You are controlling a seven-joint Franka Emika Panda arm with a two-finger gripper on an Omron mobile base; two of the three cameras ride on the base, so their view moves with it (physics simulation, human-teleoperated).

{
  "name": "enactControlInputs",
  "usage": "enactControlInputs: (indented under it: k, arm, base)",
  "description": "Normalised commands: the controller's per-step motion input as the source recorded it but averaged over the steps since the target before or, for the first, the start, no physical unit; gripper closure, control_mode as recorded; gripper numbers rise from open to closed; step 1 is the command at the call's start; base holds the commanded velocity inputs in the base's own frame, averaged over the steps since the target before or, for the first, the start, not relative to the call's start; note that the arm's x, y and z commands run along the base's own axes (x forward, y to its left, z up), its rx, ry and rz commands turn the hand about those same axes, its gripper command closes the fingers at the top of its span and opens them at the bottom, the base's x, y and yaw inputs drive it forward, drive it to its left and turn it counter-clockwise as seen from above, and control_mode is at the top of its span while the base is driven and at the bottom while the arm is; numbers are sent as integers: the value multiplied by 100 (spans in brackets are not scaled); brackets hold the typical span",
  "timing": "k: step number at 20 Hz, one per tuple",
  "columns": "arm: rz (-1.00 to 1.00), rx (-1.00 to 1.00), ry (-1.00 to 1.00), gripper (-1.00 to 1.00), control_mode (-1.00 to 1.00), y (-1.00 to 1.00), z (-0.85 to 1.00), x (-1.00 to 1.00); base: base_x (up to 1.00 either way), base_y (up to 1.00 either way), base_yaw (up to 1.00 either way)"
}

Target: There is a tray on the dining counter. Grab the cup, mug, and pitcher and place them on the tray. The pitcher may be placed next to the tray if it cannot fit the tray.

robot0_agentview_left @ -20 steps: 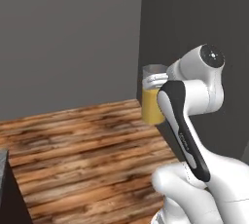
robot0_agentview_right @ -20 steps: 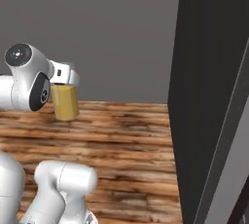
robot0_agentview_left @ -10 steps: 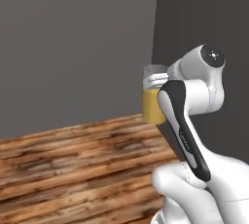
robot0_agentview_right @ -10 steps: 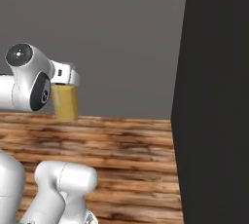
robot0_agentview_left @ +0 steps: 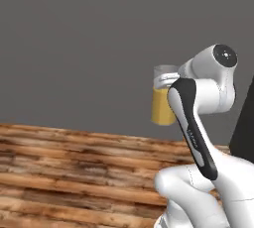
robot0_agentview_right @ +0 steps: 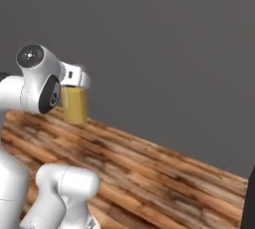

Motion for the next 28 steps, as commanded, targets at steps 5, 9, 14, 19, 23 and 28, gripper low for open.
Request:
enactControlInputs:
  k: [5, 9, 14, 19, 23, 28]
  arm:
    - [0, 0, 0, 100, 100, 0, 0, 0]
    - [0, 0, 0, 100, 100, 0, 0, 0]
    - [0, 0, 0, 100, 100, 0, 0, 0]
    - [0, 0, 0, 100, 100, 0, 0, 0]
    - [0, 0, 0, 100, 100, 0, 0, 0]
    - [0, 0, 0, 100, 100, 0, 0, 0]
  base:
    - [100, -5, 94]
    - [100, -9, 97]
    - [100, -14, 99]
    - [100, -17, 99]
    - [100, -28, 98]
    - [88, -61, 88]
